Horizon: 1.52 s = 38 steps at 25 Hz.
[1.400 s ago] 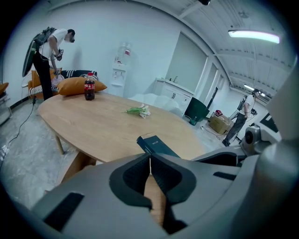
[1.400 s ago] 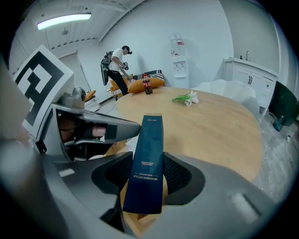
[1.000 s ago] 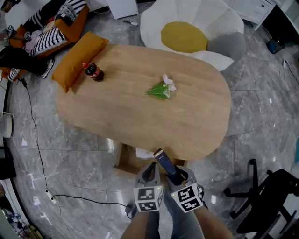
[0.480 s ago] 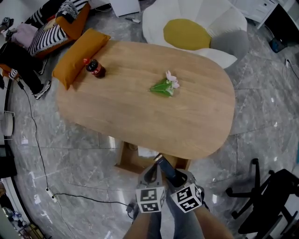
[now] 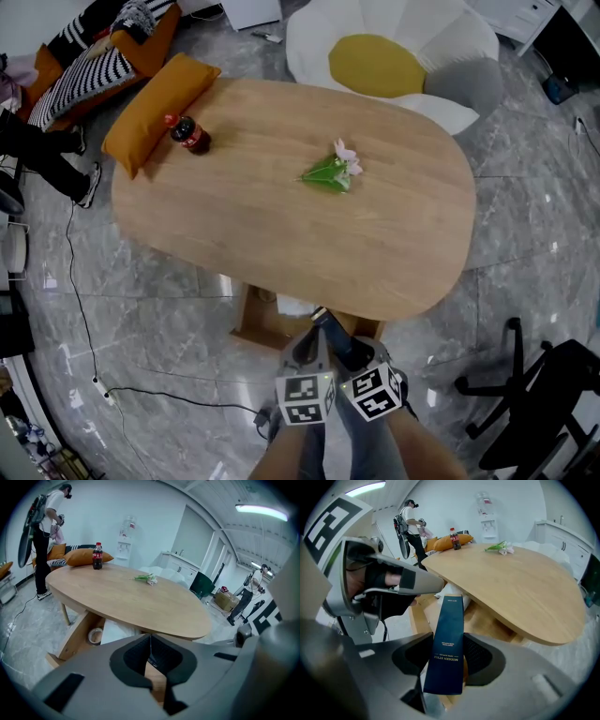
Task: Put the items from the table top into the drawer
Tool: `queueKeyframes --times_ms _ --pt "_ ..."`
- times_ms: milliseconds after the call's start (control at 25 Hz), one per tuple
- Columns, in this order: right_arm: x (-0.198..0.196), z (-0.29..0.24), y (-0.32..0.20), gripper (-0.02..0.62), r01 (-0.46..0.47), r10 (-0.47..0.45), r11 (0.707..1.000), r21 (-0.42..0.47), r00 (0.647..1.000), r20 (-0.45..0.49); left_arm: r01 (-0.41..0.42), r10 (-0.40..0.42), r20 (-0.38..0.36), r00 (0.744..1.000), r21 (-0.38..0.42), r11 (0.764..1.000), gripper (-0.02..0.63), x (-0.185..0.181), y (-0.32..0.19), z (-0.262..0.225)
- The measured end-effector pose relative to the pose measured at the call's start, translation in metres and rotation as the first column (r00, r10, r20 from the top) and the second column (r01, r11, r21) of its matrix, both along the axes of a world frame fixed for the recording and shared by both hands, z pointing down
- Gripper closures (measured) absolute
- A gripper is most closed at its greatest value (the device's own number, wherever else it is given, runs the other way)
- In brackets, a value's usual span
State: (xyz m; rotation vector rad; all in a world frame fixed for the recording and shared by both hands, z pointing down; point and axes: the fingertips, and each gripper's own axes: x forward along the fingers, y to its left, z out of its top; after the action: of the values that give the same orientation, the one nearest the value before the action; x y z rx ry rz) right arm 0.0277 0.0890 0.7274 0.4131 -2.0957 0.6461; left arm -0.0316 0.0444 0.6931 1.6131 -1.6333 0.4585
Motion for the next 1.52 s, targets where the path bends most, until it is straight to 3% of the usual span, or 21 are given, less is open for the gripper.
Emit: queueKeyframes --times_ms 400,1520 --pt "0.002 0.019 -0.01 0.399 -0.088 0.088 0.996 -0.014 0.996 -0.003 -0.006 0.006 0.001 1.0 -0.008 1.0 0.594 -0.003 -0.007 0.009" --pt "-0.01 0.042 -0.057 0.399 -0.248 0.25 0.966 0.07 0.968 -0.015 -0.057 0.057 0.0 0.998 -0.054 0.997 0.594 -0.01 -0.028 0.045"
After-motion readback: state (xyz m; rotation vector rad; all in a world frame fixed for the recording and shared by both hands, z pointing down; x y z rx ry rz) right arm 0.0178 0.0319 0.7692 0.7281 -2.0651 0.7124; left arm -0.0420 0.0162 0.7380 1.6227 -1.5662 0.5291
